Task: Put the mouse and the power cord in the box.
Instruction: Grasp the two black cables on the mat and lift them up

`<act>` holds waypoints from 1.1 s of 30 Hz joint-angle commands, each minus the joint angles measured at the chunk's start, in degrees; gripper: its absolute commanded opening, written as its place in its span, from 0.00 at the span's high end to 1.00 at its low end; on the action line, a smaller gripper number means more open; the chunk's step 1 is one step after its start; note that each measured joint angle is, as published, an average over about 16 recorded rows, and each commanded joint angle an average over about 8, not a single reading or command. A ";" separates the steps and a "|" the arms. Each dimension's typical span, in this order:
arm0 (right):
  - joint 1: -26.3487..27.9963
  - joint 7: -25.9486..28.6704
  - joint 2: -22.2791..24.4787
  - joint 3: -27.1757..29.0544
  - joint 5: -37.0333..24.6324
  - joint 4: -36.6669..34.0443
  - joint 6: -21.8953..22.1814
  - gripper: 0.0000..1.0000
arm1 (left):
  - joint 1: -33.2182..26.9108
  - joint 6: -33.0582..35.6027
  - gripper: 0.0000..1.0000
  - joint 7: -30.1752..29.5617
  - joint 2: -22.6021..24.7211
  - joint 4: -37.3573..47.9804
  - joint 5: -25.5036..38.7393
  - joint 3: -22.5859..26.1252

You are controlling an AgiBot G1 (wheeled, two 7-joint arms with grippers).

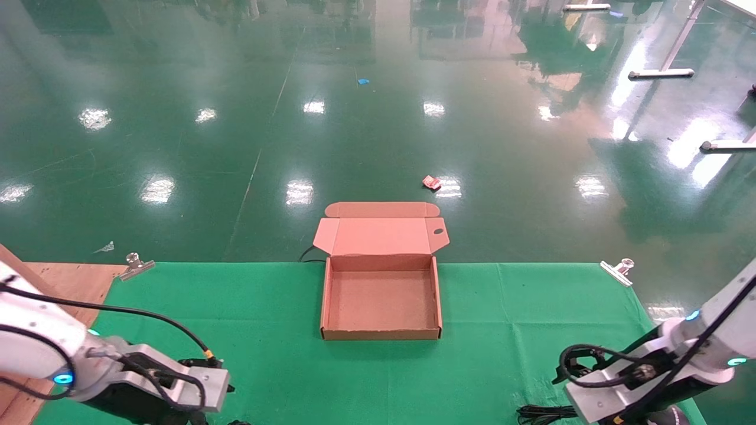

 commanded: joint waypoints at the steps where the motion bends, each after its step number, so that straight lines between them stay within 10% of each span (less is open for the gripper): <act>1: 0.01 -2.12 -1.82 -0.86 -1.51 -3.41 1.95 0.00 | -0.58 -1.58 0.00 1.45 1.74 1.76 2.51 1.35; 16: -2.40 -8.85 -7.88 -0.44 -2.45 -15.09 23.15 0.00 | -0.83 -8.92 0.00 7.40 8.30 14.14 4.40 2.29; 33: -0.23 -12.29 -6.00 1.36 0.26 -19.44 17.35 0.00 | -2.82 -8.14 0.00 12.27 9.57 22.13 2.82 1.32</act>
